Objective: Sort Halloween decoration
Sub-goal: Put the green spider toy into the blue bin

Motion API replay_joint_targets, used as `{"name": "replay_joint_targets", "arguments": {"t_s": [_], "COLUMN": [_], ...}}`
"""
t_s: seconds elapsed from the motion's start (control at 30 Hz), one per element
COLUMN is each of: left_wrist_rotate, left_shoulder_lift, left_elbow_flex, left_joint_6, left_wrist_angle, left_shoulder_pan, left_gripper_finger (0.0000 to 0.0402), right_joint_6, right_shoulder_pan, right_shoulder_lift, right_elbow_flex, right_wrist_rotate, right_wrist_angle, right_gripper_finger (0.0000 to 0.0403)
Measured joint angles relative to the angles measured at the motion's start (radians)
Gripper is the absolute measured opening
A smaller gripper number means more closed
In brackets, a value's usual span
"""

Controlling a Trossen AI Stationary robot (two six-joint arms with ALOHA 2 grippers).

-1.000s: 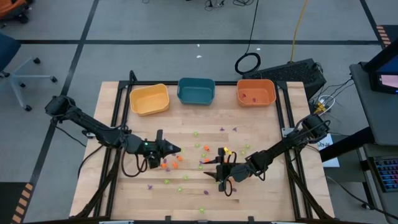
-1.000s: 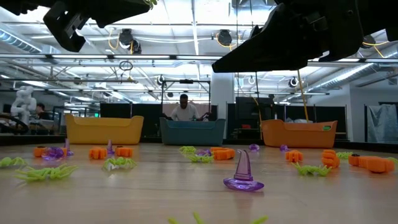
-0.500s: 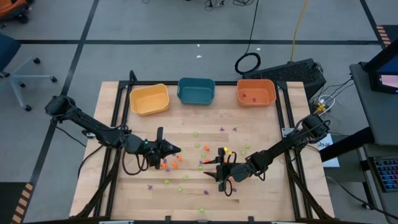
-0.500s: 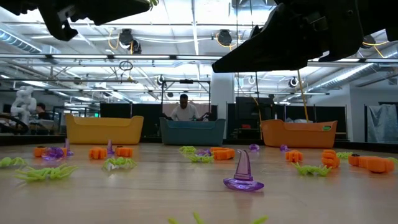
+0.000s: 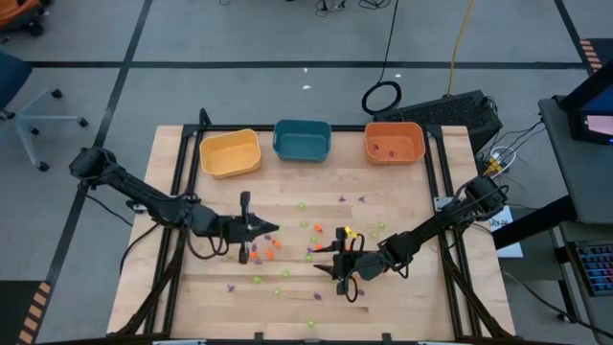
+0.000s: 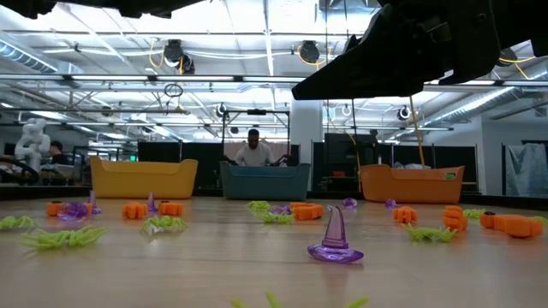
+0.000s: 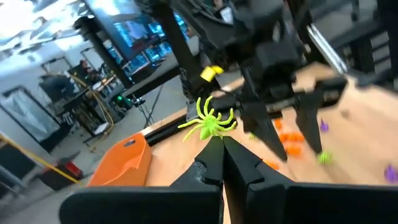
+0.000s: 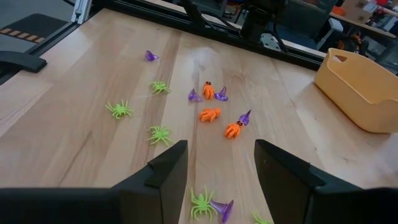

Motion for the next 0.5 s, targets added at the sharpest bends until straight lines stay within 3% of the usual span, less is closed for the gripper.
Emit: {"name": "replay_joint_targets", "arguments": {"t_s": [0.37,0.5], "left_wrist_rotate": [-0.014,-0.034], "left_shoulder_lift": [0.000,0.000], "left_elbow_flex": [0.000,0.000], "left_joint_6": [-0.269,-0.275], "left_wrist_angle": [0.080,0.093], "left_shoulder_pan": [0.002,0.004], "left_gripper_finger": [0.0000,0.0000], "right_joint_6": [0.001,0.008], "right_shoulder_pan": [0.000,0.000], "right_shoulder_lift": [0.000,0.000], "right_elbow_flex": [0.000,0.000], "right_wrist_rotate": [0.000,0.000], "right_wrist_angle": [0.000,0.000], "right_gripper_finger": [0.0171,0.0171]}}
